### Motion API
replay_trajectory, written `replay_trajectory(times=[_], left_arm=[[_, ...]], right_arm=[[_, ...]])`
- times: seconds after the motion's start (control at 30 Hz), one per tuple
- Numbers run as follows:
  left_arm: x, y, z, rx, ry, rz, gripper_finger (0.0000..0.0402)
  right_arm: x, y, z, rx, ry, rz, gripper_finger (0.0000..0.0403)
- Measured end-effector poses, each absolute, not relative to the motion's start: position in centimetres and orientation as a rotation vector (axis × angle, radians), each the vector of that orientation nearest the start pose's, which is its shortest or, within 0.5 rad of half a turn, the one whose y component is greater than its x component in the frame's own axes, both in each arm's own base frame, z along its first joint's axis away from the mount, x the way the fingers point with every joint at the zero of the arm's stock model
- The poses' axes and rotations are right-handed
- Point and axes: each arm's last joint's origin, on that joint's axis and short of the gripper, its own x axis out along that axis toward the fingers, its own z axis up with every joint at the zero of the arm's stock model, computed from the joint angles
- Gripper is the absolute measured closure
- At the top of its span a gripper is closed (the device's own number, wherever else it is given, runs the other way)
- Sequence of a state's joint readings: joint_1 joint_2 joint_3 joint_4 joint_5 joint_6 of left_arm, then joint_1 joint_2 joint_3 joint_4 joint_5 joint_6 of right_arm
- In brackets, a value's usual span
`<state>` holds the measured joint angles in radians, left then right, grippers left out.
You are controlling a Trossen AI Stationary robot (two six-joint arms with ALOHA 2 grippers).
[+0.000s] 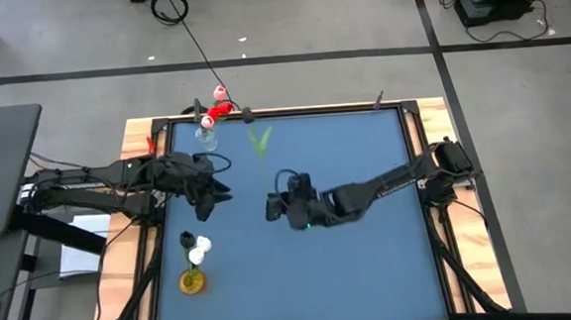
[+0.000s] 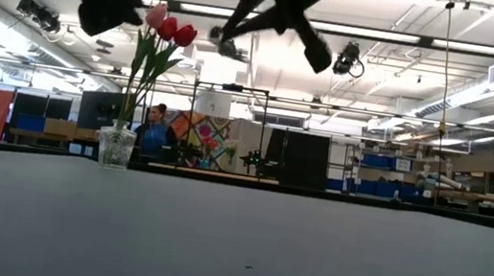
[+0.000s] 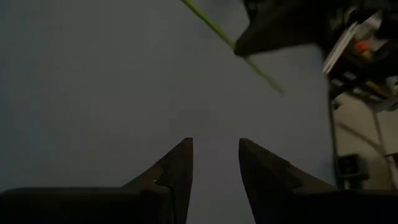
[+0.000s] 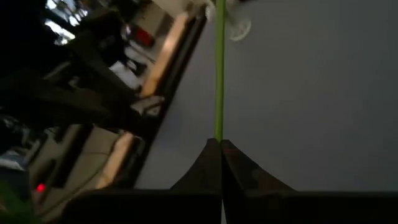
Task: Sort flowers into vase by color
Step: Put the black flower into the yellow vase
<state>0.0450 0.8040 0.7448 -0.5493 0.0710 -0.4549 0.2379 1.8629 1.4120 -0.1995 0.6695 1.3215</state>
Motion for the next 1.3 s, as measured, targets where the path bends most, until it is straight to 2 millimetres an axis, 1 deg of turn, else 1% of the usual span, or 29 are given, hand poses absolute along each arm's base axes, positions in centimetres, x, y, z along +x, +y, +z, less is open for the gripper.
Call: replay_trajectory(times=[0.13,0.2,0.27,0.5,0.73,0.83,0.9,1.0,1.07,1.13,1.2,1.23,1.3], left_arm=[[16.8,0.7,28.9,-0.480,0.540,0.088,0.0266],[17.0,0.7,29.3,-0.476,0.496,0.077,0.0266],[17.3,0.7,29.8,-0.420,0.437,0.042,0.0266],[18.0,0.7,32.0,-0.344,0.205,-0.022,0.0266],[18.1,0.9,32.7,-0.328,0.114,0.038,0.0234],[18.1,0.9,33.4,-0.326,0.046,0.029,0.0232],[18.0,0.9,33.9,-0.324,0.002,0.023,0.0242],[18.0,0.9,34.0,-0.320,-0.012,0.024,0.0270],[18.0,0.9,33.9,-0.320,0.000,0.026,0.0299],[18.0,0.9,33.7,-0.312,0.016,0.018,0.0337],[17.9,0.8,33.6,-0.262,0.037,-0.017,0.0377],[17.8,0.6,33.6,-0.223,0.049,-0.048,0.0385],[17.5,0.3,33.6,-0.125,0.081,-0.123,0.0387]], right_arm=[[40.2,10.5,25.3,0.935,0.139,-0.711,0.0403],[40.1,11.3,25.5,0.861,0.142,-0.691,0.0403],[40.0,11.8,25.6,0.769,0.163,-0.663,0.0403],[40.8,11.7,26.7,0.561,0.166,-0.547,0.0403],[41.2,11.7,27.7,0.438,0.115,-0.498,0.0403],[41.2,11.7,27.7,0.408,0.126,-0.496,0.0403],[41.2,11.8,27.7,0.395,0.130,-0.492,0.0403],[41.2,11.8,27.7,0.380,0.140,-0.475,0.0403],[41.2,11.8,27.7,0.380,0.139,-0.474,0.0403],[41.2,11.8,27.7,0.384,0.136,-0.469,0.0403],[41.2,11.8,27.7,0.395,0.141,-0.464,0.0400],[41.2,11.9,27.6,0.413,0.144,-0.458,0.0397],[41.2,11.9,27.5,0.453,0.154,-0.447,0.0383]])
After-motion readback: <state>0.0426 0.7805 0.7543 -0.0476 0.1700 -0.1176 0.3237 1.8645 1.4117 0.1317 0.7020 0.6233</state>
